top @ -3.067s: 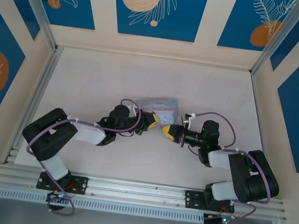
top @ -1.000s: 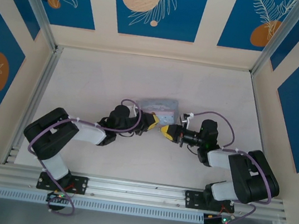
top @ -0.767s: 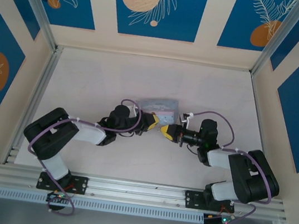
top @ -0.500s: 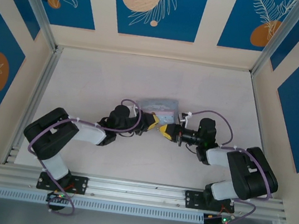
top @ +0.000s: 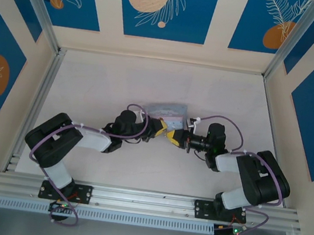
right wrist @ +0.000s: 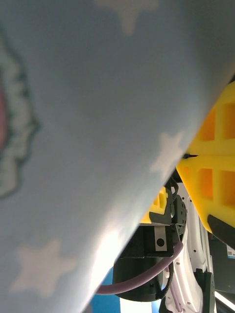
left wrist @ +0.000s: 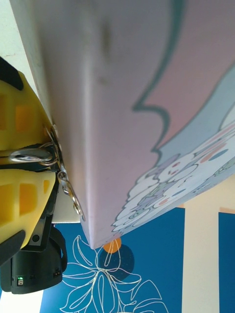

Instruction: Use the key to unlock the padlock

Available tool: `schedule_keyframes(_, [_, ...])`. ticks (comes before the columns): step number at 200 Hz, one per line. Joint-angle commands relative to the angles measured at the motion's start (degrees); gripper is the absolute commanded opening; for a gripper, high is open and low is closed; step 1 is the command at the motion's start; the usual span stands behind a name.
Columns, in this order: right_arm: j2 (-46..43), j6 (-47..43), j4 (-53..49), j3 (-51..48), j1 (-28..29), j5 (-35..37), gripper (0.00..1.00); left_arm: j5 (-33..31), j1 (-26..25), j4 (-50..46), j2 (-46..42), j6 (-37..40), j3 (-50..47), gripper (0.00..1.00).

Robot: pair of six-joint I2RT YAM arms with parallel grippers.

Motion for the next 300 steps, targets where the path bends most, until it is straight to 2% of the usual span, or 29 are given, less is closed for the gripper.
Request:
schedule_keyframes(1, [0.74, 0.01, 1.60, 2.14, 0.16, 0.56, 0.00, 0.76, 0.48, 4.96, -0.56, 1.62, 0.92, 0.00])
schedule_keyframes(63, [0.07, 0.11, 1.68, 1.17, 0.16, 0.49, 0.00, 0.46, 0.44, 4.80, -0.61, 1.67, 0.58, 0.00])
schedule_keyframes(109, [-0.52, -0.63, 1.31, -0.49, -0.29, -0.11, 0.00, -1.99, 0.52, -0.85, -0.32, 4.76, -0.23, 0.00])
schedule_keyframes(191, [-9.56, -10.32, -13.93, -2.22, -4.30, -4.16, 0.00, -5.66, 0.70, -3.37, 6.41, 10.81, 0.98, 0.00])
schedule_keyframes(233, [-12.38, -14.29, -20.14, -2.57, -7.73, -6.26, 0.00, -5.21, 0.77, -4.58, 8.95, 13.80, 1.72, 0.31])
schedule_keyframes(280, [-15.33, -17.16, -25.36, -2.12, -9.12, -7.42, 0.00, -3.30, 1.14, -6.78, 6.12, 15.37, -0.83, 0.72])
schedule_keyframes(300, [-16.66, -18.30, -27.16, -1.96, -9.51, -7.96, 0.00, -1.97, 1.23, -10.78, 1.89, 17.21, -2.40, 0.81])
